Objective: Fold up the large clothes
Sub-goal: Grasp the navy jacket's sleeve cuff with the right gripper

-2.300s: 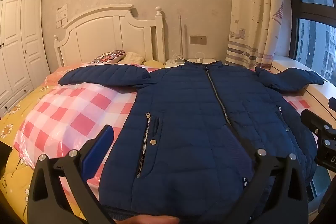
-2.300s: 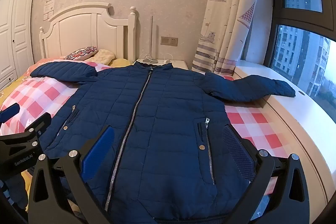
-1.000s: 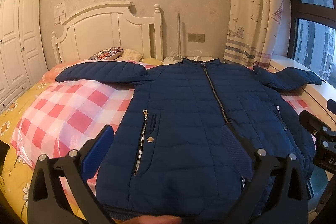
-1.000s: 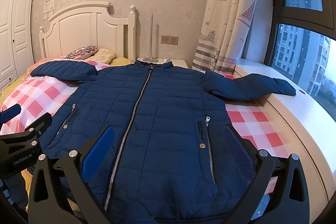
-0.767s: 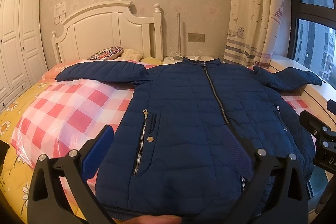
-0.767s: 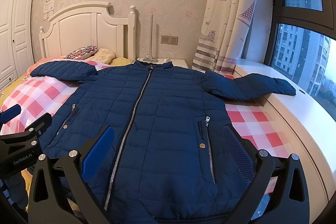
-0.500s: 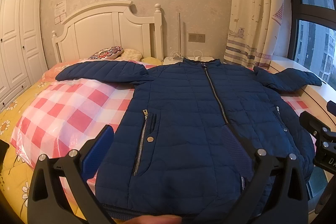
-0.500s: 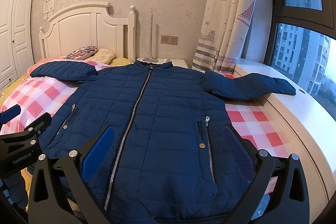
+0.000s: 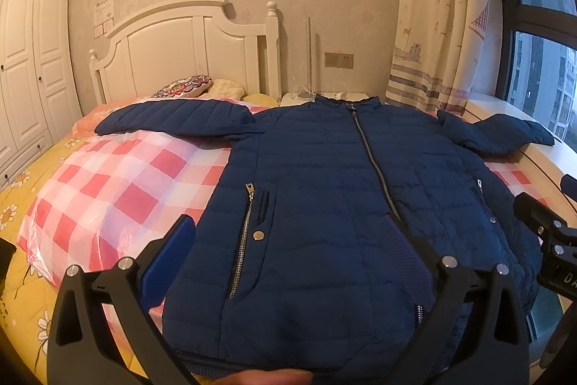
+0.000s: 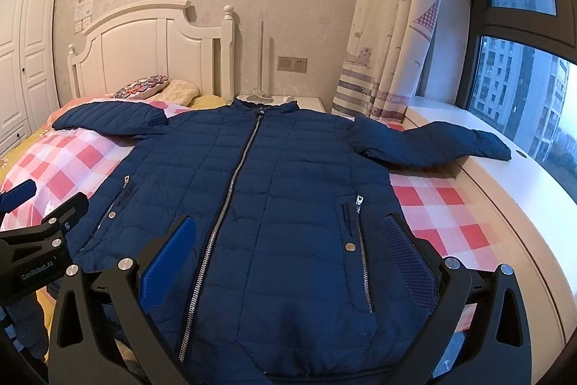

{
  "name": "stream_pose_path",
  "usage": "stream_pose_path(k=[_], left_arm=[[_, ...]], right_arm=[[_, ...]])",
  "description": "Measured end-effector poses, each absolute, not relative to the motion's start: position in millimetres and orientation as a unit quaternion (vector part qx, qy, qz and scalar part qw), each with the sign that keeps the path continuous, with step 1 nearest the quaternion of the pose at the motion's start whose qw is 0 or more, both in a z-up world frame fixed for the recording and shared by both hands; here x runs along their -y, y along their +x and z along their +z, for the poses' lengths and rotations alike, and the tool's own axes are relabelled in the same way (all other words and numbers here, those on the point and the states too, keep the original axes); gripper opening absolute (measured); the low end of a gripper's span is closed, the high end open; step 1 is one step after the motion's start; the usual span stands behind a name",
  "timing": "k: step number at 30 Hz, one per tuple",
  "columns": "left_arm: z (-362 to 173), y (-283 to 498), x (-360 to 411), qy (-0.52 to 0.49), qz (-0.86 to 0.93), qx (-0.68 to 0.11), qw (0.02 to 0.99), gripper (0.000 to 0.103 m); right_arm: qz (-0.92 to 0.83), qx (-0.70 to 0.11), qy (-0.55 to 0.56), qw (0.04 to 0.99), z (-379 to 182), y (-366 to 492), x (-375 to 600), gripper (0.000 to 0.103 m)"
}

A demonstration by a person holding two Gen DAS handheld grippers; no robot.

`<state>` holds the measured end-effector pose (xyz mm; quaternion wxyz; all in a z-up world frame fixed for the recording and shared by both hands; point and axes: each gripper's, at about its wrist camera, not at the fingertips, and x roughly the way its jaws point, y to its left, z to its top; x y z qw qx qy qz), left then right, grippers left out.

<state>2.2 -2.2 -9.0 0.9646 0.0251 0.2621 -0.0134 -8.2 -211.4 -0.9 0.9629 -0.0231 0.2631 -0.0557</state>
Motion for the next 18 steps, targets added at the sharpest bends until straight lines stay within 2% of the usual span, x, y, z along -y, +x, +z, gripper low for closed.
stream_pose_path(k=[18], left_arm=[[-46.2,69.4,12.3,0.063,0.005,-0.34,0.938,0.101]], right_arm=[[-0.076,-0.334,0.043,0.939,-42.4,47.7,267.7,0.099]])
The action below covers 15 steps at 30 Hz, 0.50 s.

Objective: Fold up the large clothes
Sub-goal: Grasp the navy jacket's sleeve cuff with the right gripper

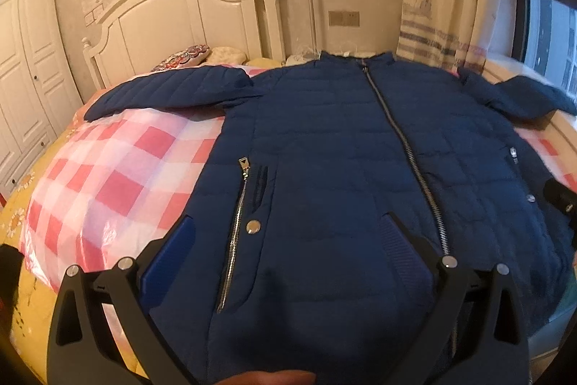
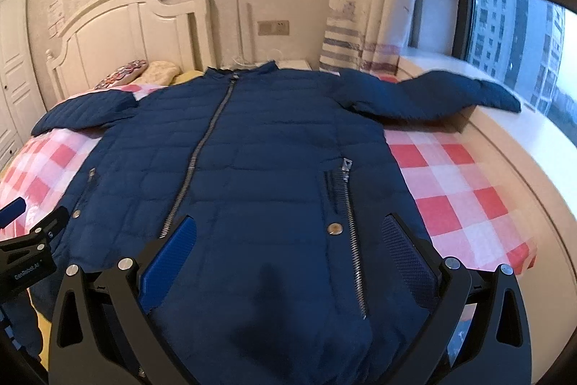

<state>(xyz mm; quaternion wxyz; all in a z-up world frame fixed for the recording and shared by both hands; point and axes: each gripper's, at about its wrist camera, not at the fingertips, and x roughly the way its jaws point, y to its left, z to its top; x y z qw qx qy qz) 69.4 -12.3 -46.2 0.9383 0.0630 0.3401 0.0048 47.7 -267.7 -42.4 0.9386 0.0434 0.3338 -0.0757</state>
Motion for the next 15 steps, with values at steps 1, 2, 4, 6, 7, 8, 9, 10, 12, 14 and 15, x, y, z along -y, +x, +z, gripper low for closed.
stream_pose_path(k=[1,2,4,6,7,8,9,10,12,14,15], left_arm=[[-50.0,80.9,14.7,0.07,0.005,-0.349,0.935,0.101],[-53.0,92.1,17.1,0.075,0.004,-0.357,0.931,0.101],[-58.9,120.0,22.4,0.083,0.001,-0.376,0.923,0.101],[-68.4,160.3,29.0,0.091,0.001,-0.409,0.908,0.101],[-71.7,173.7,31.9,0.093,0.001,-0.418,0.904,0.101],[-75.6,192.5,35.8,0.097,0.003,-0.427,0.899,0.101],[-78.1,206.2,39.2,0.102,0.007,-0.427,0.898,0.101],[-80.5,222.3,43.9,0.111,0.013,-0.425,0.898,0.101],[-83.8,242.4,51.9,0.122,0.015,-0.423,0.898,0.101],[-92.1,264.5,57.2,0.128,0.016,-0.43,0.894,0.101],[-97.1,273.2,57.0,0.122,0.016,-0.435,0.892,0.101]], right_arm=[[-0.077,-0.337,0.05,0.937,-45.8,52.4,275.3,0.099],[-0.077,-0.341,0.057,0.935,-49.5,58.2,283.4,0.099],[-0.086,-0.354,0.077,0.928,-58.2,72.5,304.1,0.099],[-0.114,-0.36,0.088,0.922,-63.1,88.7,330.8,0.099],[-0.124,-0.361,0.092,0.92,-63.3,94.8,341.6,0.099],[-0.134,-0.361,0.101,0.917,-63.0,101.1,354.2,0.099],[-0.143,-0.359,0.117,0.915,-61.7,108.5,370.6,0.099],[-0.152,-0.357,0.129,0.913,-59.8,115.0,384.6,0.099],[-0.174,-0.349,0.149,0.909,-55.0,133.2,417.7,0.099],[-0.199,-0.338,0.161,0.906,-51.9,150.5,447.4,0.099],[-0.212,-0.335,0.177,0.901,-51.3,162.6,468.3,0.099]])
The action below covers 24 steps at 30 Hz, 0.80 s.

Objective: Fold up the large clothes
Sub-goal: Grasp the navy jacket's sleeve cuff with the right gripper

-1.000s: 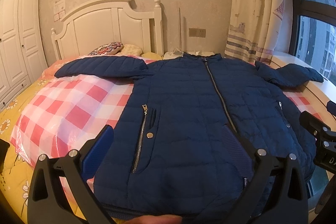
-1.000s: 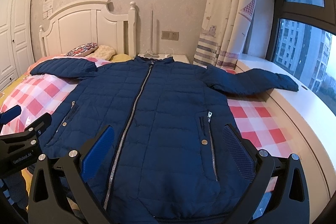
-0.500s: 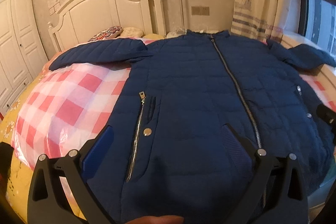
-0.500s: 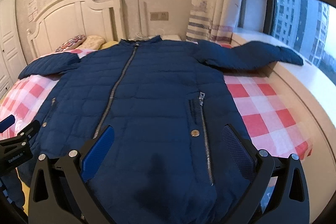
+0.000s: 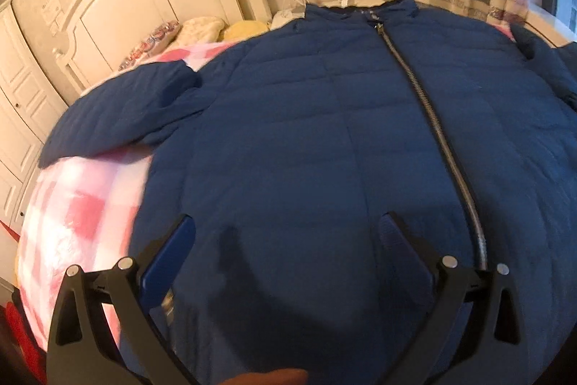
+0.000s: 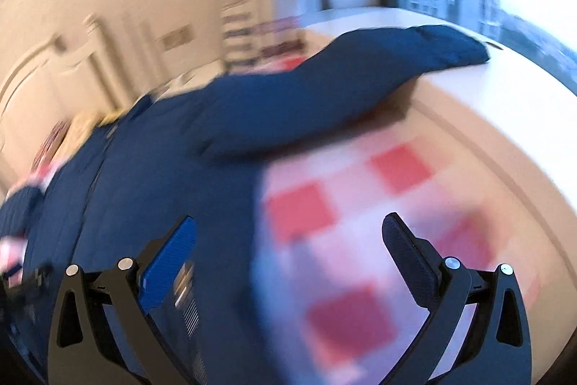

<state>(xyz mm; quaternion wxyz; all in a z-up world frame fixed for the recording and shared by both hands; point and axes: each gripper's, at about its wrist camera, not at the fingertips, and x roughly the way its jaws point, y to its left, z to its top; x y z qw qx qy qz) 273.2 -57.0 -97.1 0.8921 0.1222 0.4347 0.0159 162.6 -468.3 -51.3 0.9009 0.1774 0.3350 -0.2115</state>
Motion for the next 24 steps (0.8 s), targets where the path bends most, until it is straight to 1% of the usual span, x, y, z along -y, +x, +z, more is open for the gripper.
stream_pose_path(k=[4,9,10,12,13,14,15,16,17,21,24], left_arm=[[-105.9,281.1,50.1,0.082,0.003,-0.439,0.895,0.101],[-111.6,288.6,32.4,0.011,-0.034,-0.457,0.889,0.101],[-112.0,290.1,31.8,0.009,-0.036,-0.458,0.888,0.101],[-112.9,290.4,35.3,0.016,-0.035,-0.459,0.888,0.101],[-113.3,290.3,36.4,0.019,-0.035,-0.46,0.887,0.101],[-113.4,290.5,36.6,0.02,-0.037,-0.461,0.886,0.101],[-113.5,291.1,35.8,0.021,-0.042,-0.461,0.886,0.101],[-113.6,290.8,35.6,0.02,-0.044,-0.461,0.886,0.101],[-113.5,290.8,35.3,0.018,-0.045,-0.46,0.887,0.101],[-112.0,285.4,31.7,0.003,-0.05,-0.454,0.89,0.101],[-111.7,285.2,30.8,0.0,-0.051,-0.451,0.891,0.101]], right_arm=[[-0.213,-0.316,0.268,0.885,-56.8,201.6,533.2,0.099],[-0.236,-0.304,0.305,0.871,-69.3,245.7,574.0,0.099],[-0.244,-0.3,0.311,0.868,-70.8,250.0,578.8,0.096],[-0.256,-0.291,0.325,0.862,-73.3,255.5,590.6,0.085],[-0.252,-0.286,0.332,0.863,-73.5,259.3,595.0,0.069],[-0.24,-0.279,0.336,0.867,-72.2,261.9,595.8,0.051],[-0.223,-0.268,0.323,0.88,-64.4,264.7,589.7,0.043],[-0.217,-0.26,0.302,0.891,-56.5,264.3,577.6,0.032],[-0.206,-0.251,0.274,0.905,-45.4,264.5,563.5,0.028],[-0.108,-0.23,0.148,0.956,-0.7,270.8,474.6,0.028],[-0.028,-0.243,0.083,0.966,8.1,278.2,404.3,0.028]])
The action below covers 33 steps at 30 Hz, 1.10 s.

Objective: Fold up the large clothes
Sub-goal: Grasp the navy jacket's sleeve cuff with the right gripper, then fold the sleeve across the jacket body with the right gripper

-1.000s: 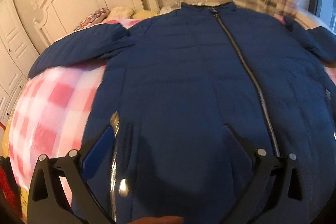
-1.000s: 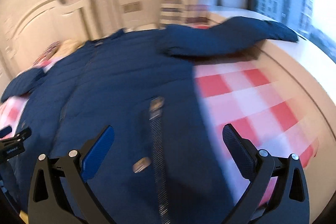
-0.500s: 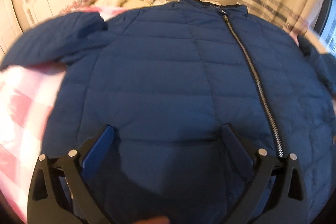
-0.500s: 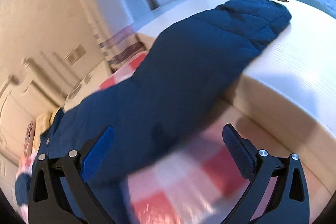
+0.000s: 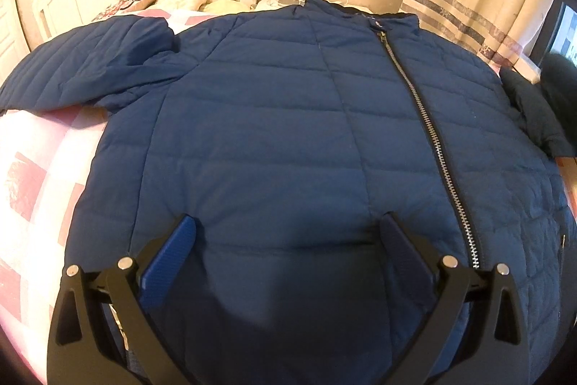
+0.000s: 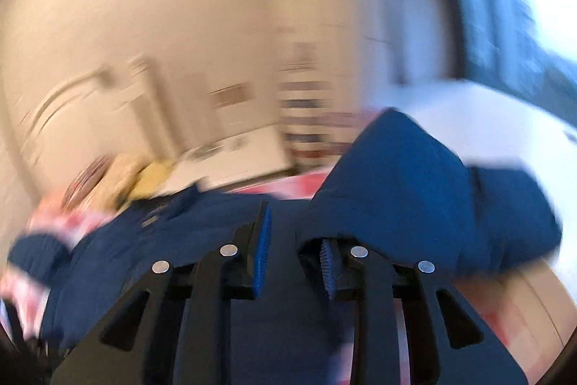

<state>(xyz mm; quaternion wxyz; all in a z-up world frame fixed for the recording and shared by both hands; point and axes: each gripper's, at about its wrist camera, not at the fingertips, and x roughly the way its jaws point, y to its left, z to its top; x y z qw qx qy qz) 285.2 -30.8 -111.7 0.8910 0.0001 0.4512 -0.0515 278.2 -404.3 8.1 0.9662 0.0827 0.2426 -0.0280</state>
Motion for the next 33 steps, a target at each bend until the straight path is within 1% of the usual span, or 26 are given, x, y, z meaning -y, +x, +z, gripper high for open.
stream_pose_path(k=[2,4,6,7,8,9,10,11,12,15,17,19,20,24,27,30,31,32,33], left_arm=[[-111.2,284.4,29.9,-0.004,-0.053,-0.449,0.892,0.101],[-111.2,284.5,29.4,-0.005,-0.053,-0.449,0.892,0.101],[-111.0,284.3,29.7,-0.005,-0.053,-0.448,0.892,0.101],[-111.2,284.5,29.8,-0.005,-0.053,-0.448,0.892,0.101],[-111.3,284.6,29.8,-0.005,-0.053,-0.448,0.892,0.101],[-111.1,284.5,30.0,-0.005,-0.053,-0.448,0.892,0.101],[-111.1,284.6,29.9,-0.005,-0.053,-0.448,0.892,0.101],[-111.1,284.9,29.6,-0.005,-0.053,-0.448,0.892,0.101],[-111.2,285.5,29.5,-0.006,-0.053,-0.448,0.892,0.101],[-111.1,284.1,29.3,-0.006,-0.053,-0.448,0.893,0.101],[-110.7,283.8,28.6,-0.008,-0.055,-0.447,0.893,0.101],[-110.3,283.7,28.1,-0.01,-0.055,-0.447,0.893,0.101],[-110.4,283.7,28.1,-0.01,-0.056,-0.446,0.893,0.101],[-110.4,283.9,28.2,-0.01,-0.056,-0.446,0.893,0.101],[-110.3,283.8,27.8,-0.012,-0.056,-0.446,0.893,0.101],[-110.5,284.3,27.2,-0.012,-0.057,-0.445,0.893,0.101],[-110.3,284.2,27.3,-0.013,-0.057,-0.445,0.894,0.101],[-110.3,284.2,27.2,-0.014,-0.058,-0.445,0.894,0.101],[-110.4,283.7,26.8,-0.014,-0.058,-0.445,0.894,0.101]], right_arm=[[0.015,-0.259,0.062,0.964,2.0,283.5,367.0,0.028],[0.045,-0.296,0.048,0.953,-16.6,289.8,332.9,0.028],[0.057,-0.347,0.042,0.935,-44.6,302.5,313.5,0.028],[0.05,-0.375,0.037,0.925,-60.1,305.8,306.6,0.031],[0.044,-0.404,0.036,0.913,-73.6,308.3,302.3,0.042],[0.047,-0.432,0.044,0.9,-85.8,312.2,302.5,0.047],[0.058,-0.437,0.051,0.896,-86.9,311.6,304.5,0.056],[0.07,-0.438,0.06,0.894,-83.1,308.9,307.1,0.074],[0.083,-0.439,0.076,0.891,-77.5,302.9,312.6,0.086],[0.095,-0.426,0.126,0.891,-63.5,278.5,332.9,0.086],[0.087,-0.388,0.176,0.901,-51.5,255.7,353.9,0.086],[0.044,-0.353,0.252,0.9,-48.9,232.4,397.2,0.086],[0.016,-0.34,0.307,0.889,-54.1,223.3,428.1,0.086],[-0.025,-0.342,0.429,0.835,-85.0,225.6,495.2,0.087],[-0.027,-0.352,0.459,0.815,-97.3,246.1,507.1,0.087],[-0.043,-0.358,0.459,0.812,-99.1,271.4,509.5,0.087],[-0.053,-0.35,0.458,0.815,-96.8,274.7,508.9,0.085],[-0.066,-0.34,0.454,0.821,-94.0,278.8,508.8,0.071],[-0.092,-0.323,0.432,0.837,-85.7,280.1,505.3,0.061]])
